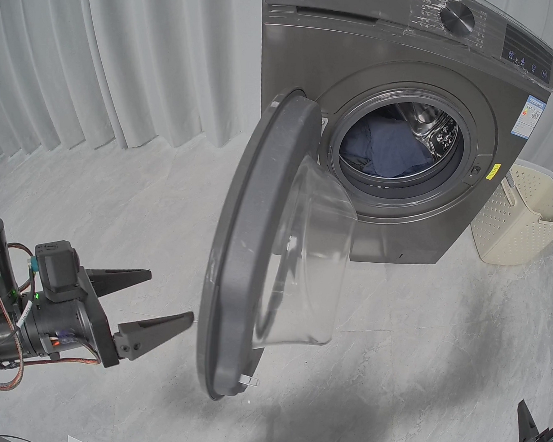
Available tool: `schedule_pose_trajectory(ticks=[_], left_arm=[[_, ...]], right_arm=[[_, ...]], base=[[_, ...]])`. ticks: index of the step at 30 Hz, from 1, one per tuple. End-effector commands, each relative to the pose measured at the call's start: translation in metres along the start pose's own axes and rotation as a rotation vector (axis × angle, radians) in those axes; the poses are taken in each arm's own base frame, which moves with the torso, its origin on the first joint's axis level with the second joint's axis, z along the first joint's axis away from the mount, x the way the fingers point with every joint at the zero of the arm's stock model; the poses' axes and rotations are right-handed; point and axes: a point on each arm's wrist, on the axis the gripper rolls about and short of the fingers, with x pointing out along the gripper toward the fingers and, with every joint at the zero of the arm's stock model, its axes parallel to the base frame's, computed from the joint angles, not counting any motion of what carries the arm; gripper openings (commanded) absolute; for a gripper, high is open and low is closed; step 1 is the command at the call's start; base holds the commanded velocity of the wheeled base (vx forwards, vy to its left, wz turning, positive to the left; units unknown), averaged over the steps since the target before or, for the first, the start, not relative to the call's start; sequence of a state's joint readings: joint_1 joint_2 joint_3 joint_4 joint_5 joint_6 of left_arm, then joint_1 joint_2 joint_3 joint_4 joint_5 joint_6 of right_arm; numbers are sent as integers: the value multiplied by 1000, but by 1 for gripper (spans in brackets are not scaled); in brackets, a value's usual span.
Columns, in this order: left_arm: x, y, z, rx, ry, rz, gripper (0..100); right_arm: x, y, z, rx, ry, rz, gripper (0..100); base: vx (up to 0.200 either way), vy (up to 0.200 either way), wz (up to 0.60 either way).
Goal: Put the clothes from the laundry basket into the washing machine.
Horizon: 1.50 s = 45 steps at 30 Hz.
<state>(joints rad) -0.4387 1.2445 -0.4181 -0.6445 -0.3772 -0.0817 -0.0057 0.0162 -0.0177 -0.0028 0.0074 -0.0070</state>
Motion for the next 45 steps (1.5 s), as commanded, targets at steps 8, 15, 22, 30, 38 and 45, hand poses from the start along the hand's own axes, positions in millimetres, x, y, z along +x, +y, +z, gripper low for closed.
schedule_pose_trajectory(ticks=[8,15,22,30,38,45], left_arm=[[71,-31,17,30,15,-148,100],[109,-29,25,25,-75,-143,100],[136,-33,33,17,-95,-162,100],[182,-36,35,17,-104,-183,100],[226,-47,39,-30,-188,-176,100],[237,-51,52,-74,-270,-142,100]], right_arm=[[1,0,-5,-1,12,0,100],[1,0,-5,-1,12,0,100],[1,0,-5,-1,12,0,100],[1,0,-5,-1,12,0,100],[1,0,-5,-1,12,0,100],[1,0,-5,-1,12,0,100]], base=[[0,0,0],[0,0,0],[0,0,0],[0,0,0],[0,0,0],[0,0,0]])
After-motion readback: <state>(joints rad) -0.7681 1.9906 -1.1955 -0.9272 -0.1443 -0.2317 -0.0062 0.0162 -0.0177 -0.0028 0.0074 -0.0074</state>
